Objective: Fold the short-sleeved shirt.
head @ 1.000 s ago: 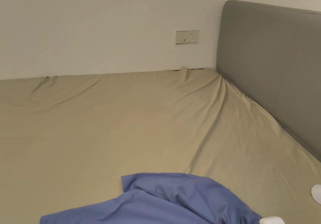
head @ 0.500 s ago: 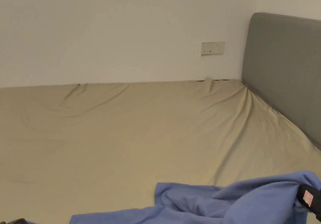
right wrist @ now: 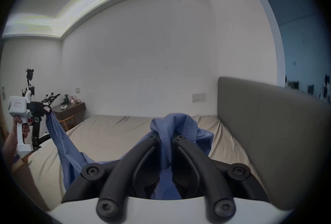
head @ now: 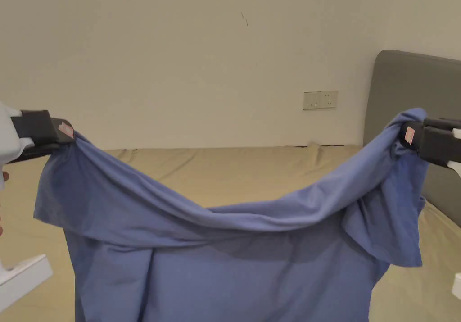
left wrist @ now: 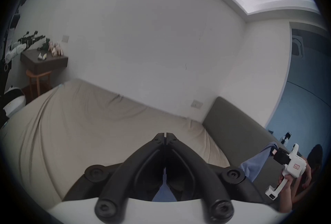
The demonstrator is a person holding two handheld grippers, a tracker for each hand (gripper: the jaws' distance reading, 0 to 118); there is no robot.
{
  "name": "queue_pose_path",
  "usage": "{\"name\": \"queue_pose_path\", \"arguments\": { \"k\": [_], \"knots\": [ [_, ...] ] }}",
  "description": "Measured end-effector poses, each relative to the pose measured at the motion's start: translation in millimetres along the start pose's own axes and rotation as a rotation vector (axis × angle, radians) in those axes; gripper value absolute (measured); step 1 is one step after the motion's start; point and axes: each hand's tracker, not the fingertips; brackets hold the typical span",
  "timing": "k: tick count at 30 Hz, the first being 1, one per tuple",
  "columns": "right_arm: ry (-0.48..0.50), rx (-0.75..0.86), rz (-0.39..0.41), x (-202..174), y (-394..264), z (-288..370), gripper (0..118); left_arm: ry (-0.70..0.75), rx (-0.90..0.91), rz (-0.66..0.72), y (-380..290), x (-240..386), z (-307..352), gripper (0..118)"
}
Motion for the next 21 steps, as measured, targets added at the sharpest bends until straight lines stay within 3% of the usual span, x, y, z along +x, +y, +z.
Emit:
{"name": "queue_pose_path", "arguments": {
  "k": [6, 11, 21],
  "knots": [
    [-0.070, 0.133, 0.064, -4.8, 32.3, -27.8, 13, -0.004, 0.131, -0.060, 37.5, 13.9, -24.1, 1],
    [-0.086, 0.143, 0.074, -4.6, 17.8, -29.8, 13, 0.021, 0.136, -0.121, 12.7, 10.3, -30.2, 1],
    [-0.072, -0.155, 0.070, -14.7, -102.2, 23.3, 13, 0.094, -0.140, -0.158, -130.6, -15.2, 6.5, 1]
  ]
}}
